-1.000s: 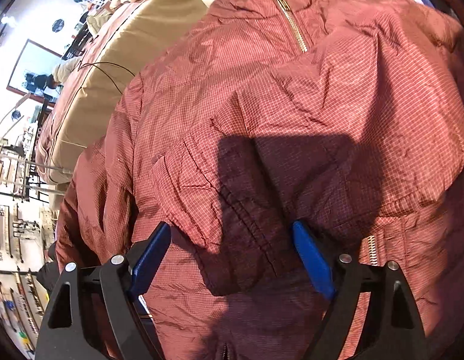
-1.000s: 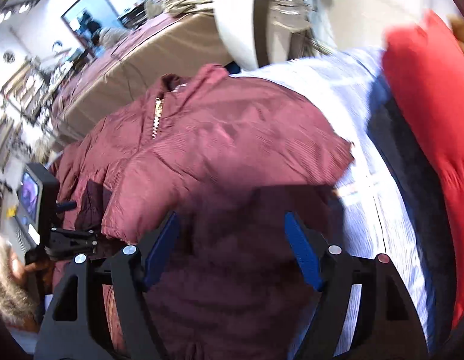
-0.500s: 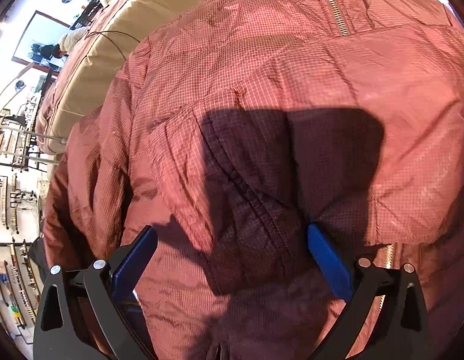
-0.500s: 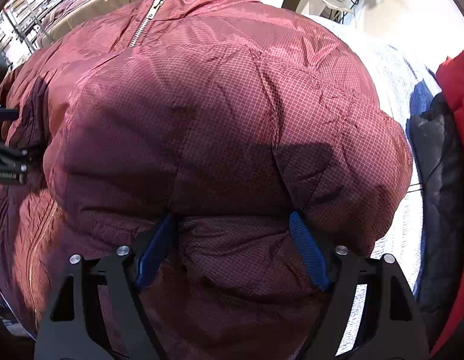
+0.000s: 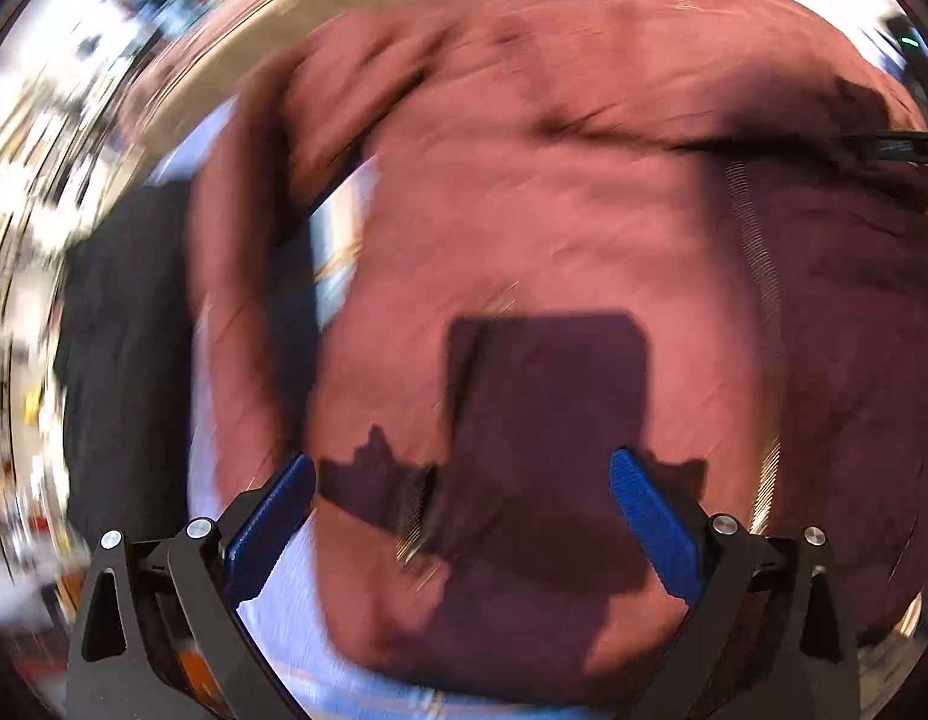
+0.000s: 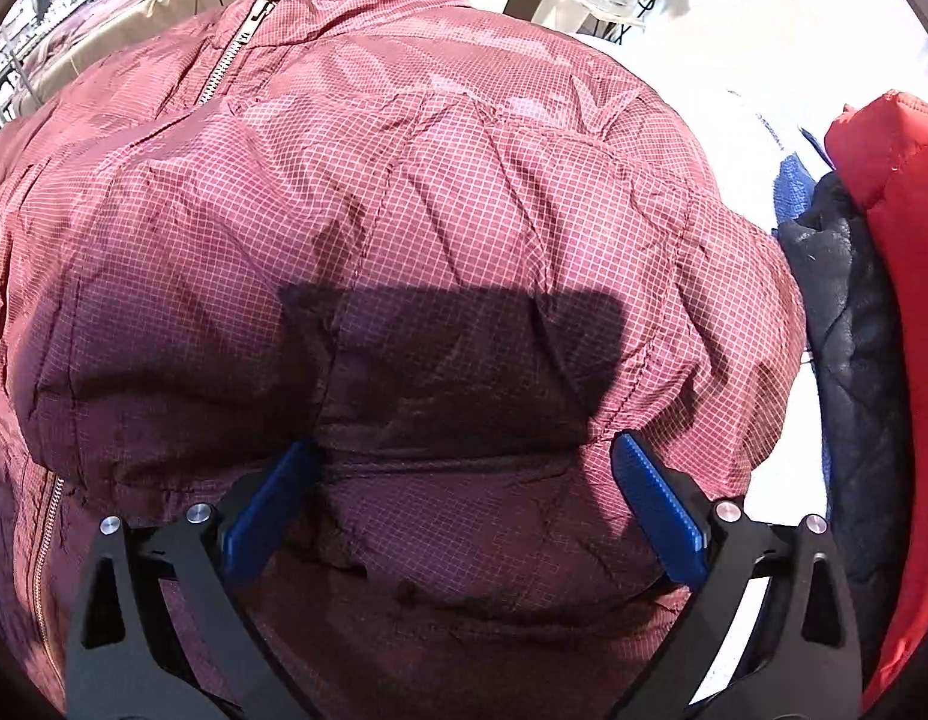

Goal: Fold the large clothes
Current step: 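Grasp the jacket sleeve with the right gripper and lift it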

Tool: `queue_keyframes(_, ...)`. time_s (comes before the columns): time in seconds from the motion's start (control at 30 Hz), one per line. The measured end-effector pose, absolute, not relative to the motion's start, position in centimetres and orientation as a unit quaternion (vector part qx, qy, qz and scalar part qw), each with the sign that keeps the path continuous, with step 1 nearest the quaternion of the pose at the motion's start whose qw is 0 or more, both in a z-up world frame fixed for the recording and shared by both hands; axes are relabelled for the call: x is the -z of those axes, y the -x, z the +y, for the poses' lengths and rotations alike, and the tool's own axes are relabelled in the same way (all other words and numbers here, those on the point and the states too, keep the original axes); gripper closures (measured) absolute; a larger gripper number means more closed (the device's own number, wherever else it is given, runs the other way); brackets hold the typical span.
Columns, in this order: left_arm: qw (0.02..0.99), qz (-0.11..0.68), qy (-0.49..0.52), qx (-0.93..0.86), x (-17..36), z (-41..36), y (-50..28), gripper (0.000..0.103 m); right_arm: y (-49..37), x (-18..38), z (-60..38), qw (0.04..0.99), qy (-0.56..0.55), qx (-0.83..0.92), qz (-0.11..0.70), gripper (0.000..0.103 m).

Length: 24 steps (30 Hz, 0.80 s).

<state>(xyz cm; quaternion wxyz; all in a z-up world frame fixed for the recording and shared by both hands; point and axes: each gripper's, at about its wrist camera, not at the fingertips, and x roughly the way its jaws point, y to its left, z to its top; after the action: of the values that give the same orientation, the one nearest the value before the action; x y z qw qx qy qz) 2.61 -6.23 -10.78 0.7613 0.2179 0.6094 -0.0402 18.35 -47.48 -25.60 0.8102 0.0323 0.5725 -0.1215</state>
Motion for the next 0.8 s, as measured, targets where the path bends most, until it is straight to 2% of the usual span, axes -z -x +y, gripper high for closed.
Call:
queue_keyframes(0.07, 0.765, 0.618, -0.181, 0.001, 10.0, -2.0, -1.5, 0.006, -18.6, 24.5, -46.9, 0.800, -0.033, 0.131, 0.585, 0.006)
queue_keyframes(0.3, 0.774, 0.619, -0.093, -0.093, 8.8, 9.1, 0.6, 0.006, -17.2, 16.8, -39.2, 0.849, -0.046, 0.040, 0.525, 0.006)
queue_keyframes(0.57, 0.786, 0.608, -0.043, -0.107, 8.3, 15.3, 0.9, 0.006, -16.8, 17.3, -18.8, 0.747, -0.147, -0.238, 0.604, 0.006)
queue_keyframes(0.8, 0.798, 0.592, -0.045, -0.105, 8.4, 19.5, 1.8, 0.006, -17.6, 18.9, -5.3, 0.701, -0.156, -0.289, 0.633, 0.006)
